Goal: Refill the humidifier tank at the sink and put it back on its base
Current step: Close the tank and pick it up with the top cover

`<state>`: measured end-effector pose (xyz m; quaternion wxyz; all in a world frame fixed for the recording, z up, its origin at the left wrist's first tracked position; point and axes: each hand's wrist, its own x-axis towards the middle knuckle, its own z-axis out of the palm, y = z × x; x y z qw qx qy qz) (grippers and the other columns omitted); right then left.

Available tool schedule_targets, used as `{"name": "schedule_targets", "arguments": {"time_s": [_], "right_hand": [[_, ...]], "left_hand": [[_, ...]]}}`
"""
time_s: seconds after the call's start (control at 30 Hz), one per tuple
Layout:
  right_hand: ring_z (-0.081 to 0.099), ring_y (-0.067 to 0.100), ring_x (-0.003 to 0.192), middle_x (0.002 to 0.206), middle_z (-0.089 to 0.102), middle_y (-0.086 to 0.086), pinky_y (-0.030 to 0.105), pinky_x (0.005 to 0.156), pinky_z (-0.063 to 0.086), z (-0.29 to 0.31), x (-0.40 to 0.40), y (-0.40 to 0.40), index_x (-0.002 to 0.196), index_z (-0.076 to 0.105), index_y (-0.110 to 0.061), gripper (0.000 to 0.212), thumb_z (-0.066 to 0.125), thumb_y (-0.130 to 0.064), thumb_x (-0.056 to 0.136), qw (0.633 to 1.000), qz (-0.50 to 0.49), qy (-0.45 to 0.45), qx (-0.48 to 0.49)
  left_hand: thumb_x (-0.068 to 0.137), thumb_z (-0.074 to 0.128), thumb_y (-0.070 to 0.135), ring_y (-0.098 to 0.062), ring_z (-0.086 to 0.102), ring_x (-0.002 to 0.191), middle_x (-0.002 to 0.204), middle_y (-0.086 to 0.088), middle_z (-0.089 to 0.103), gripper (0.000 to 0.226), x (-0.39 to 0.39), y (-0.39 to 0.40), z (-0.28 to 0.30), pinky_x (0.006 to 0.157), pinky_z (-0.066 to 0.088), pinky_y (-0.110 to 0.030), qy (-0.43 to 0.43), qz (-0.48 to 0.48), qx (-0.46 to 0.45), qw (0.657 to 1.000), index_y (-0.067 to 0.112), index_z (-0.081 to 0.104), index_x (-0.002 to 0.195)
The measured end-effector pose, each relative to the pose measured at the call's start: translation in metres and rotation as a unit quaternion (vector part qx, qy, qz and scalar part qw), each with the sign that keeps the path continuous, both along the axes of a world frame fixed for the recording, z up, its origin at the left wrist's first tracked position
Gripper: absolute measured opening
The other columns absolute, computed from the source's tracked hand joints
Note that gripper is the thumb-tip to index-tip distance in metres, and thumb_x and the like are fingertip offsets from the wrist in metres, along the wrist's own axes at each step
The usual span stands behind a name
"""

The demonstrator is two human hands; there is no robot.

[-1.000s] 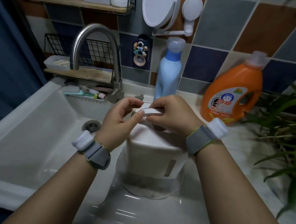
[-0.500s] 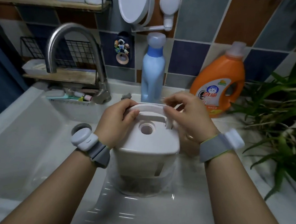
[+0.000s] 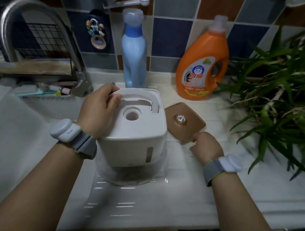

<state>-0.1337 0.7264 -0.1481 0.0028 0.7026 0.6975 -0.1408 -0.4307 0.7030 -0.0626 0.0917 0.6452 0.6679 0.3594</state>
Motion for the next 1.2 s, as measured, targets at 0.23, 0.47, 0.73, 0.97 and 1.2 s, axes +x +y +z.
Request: {"name": "schedule_targets", "arguments": {"time_s": [0.23, 0.47, 0.73, 0.97, 1.2], "right_hand": [[0.058, 0.029, 0.111, 0.120, 0.062, 0.014, 0.027, 0.085, 0.042, -0.016, 0.002, -0.012, 0.116, 0.065, -0.011, 0.027, 0.056, -0.015, 0.091, 0.998, -0.027, 0.045, -0.027], [0.064, 0.027, 0.091, 0.095, 0.069, 0.009, 0.024, 0.069, 0.040, -0.018, 0.008, -0.023, 0.090, 0.072, -0.014, 0.015, 0.066, -0.008, 0.078, 0.983, -0.078, 0.162, 0.040], [0.062, 0.012, 0.064, 0.072, 0.065, -0.008, 0.032, 0.062, 0.052, 0.094, -0.057, -0.022, 0.084, 0.059, -0.026, 0.015, 0.061, -0.025, 0.068, 0.898, 0.017, 0.390, 0.203], [0.053, 0.015, 0.075, 0.085, 0.061, -0.001, 0.021, 0.069, 0.037, 0.118, -0.120, -0.018, 0.098, 0.066, -0.013, 0.022, 0.063, -0.007, 0.077, 0.919, 0.185, 0.281, 0.205], [0.058, 0.027, 0.093, 0.095, 0.066, 0.012, 0.022, 0.078, 0.033, 0.109, -0.135, -0.009, 0.096, 0.067, -0.008, 0.014, 0.059, -0.008, 0.084, 0.920, 0.269, 0.218, 0.182]], "left_hand": [[0.099, 0.047, 0.028, -0.022, 0.055, 0.085, 0.090, 0.000, 0.062, 0.021, 0.006, 0.000, -0.004, 0.072, 0.039, -0.032, 0.008, -0.006, -0.007, 1.000, 0.015, 0.060, 0.108], [0.097, 0.050, 0.023, -0.022, 0.055, 0.082, 0.085, -0.001, 0.064, 0.015, 0.013, 0.001, -0.006, 0.068, 0.034, -0.029, 0.006, -0.027, 0.013, 1.000, 0.012, 0.061, 0.100], [0.097, 0.051, 0.023, -0.027, 0.059, 0.088, 0.090, -0.006, 0.067, 0.015, 0.007, 0.003, -0.006, 0.072, 0.038, -0.032, 0.008, -0.025, 0.022, 0.999, 0.011, 0.060, 0.101], [0.097, 0.051, 0.026, -0.029, 0.060, 0.089, 0.095, -0.008, 0.067, 0.016, 0.011, 0.003, -0.011, 0.075, 0.044, -0.036, 0.004, -0.027, 0.015, 1.000, 0.013, 0.060, 0.100], [0.091, 0.042, 0.039, -0.029, 0.059, 0.088, 0.092, -0.005, 0.066, 0.031, 0.006, 0.006, -0.009, 0.074, 0.044, -0.037, 0.000, -0.034, 0.018, 0.999, 0.015, 0.060, 0.098]]}}
